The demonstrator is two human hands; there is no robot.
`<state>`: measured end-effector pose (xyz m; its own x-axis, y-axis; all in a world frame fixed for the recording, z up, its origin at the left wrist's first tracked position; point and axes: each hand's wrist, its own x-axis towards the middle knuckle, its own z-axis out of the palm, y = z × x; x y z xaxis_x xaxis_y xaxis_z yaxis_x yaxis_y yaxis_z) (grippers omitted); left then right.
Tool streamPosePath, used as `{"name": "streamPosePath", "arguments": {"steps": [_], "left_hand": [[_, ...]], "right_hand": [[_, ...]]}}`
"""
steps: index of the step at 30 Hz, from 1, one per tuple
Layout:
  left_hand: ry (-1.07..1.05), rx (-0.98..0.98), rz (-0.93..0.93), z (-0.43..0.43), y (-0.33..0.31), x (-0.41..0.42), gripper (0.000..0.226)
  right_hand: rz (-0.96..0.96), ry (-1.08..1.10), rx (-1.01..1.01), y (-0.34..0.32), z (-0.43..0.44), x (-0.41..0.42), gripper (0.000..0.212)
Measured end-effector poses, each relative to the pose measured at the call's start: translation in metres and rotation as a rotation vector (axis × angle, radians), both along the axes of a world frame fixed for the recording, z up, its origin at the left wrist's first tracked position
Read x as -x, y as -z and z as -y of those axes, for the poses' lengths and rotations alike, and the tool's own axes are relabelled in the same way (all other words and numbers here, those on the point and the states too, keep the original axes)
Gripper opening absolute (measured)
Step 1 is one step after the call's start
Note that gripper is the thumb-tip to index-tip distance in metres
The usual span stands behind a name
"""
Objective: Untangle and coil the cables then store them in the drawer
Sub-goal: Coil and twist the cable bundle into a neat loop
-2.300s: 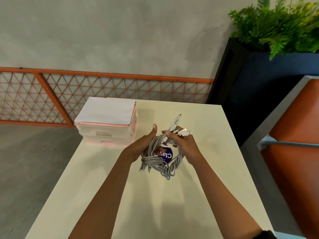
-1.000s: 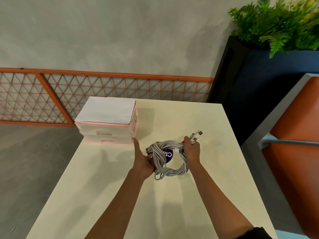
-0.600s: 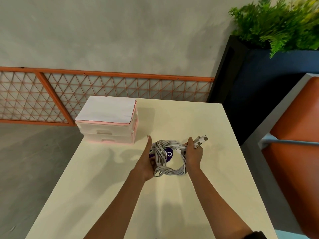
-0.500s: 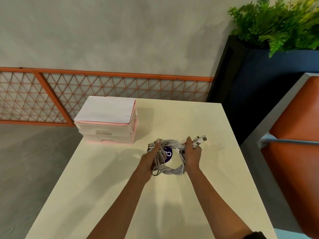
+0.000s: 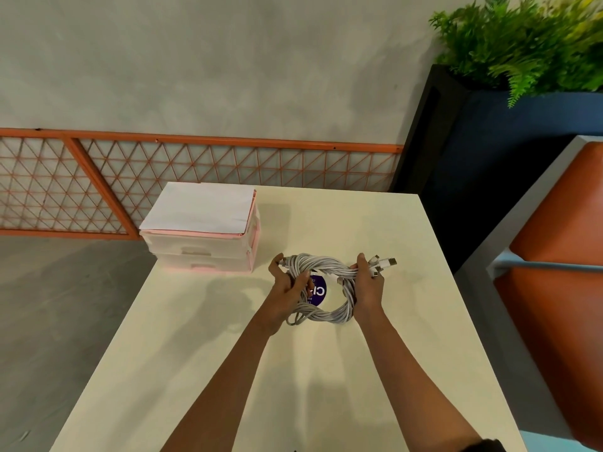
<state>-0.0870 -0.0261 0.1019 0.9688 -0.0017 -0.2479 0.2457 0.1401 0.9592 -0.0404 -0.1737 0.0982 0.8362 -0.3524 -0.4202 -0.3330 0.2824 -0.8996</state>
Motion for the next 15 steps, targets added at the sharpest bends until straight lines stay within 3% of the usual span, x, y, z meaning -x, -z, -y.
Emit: {"name": "streamPosePath", "arguments": {"steps": [8, 10, 13, 15], "left_hand": [[-0.039, 0.040, -0.017, -0.002, 0.005, -0.006, 0.084], [-0.062, -0.112, -0.032, -0.004, 0.002, -0.007, 0.081], [0.051, -0.603, -0.010, -0.013, 0.000, -0.014, 0.072], [0.126, -0.609, 0.003, -0.015, -0.003, -0.020, 0.052]], "right_hand": [[0.019, 0.001, -0.002, -0.006, 0.003, -0.002, 0.036], [0.017, -0.014, 0.027, -0.006, 0.004, -0.002, 0.035], [0.007, -0.044, 0.091, -0.005, 0.004, -0.002, 0.033], [-0.001, -0.066, 0.093, -0.004, 0.003, 0.000, 0.033]]}}
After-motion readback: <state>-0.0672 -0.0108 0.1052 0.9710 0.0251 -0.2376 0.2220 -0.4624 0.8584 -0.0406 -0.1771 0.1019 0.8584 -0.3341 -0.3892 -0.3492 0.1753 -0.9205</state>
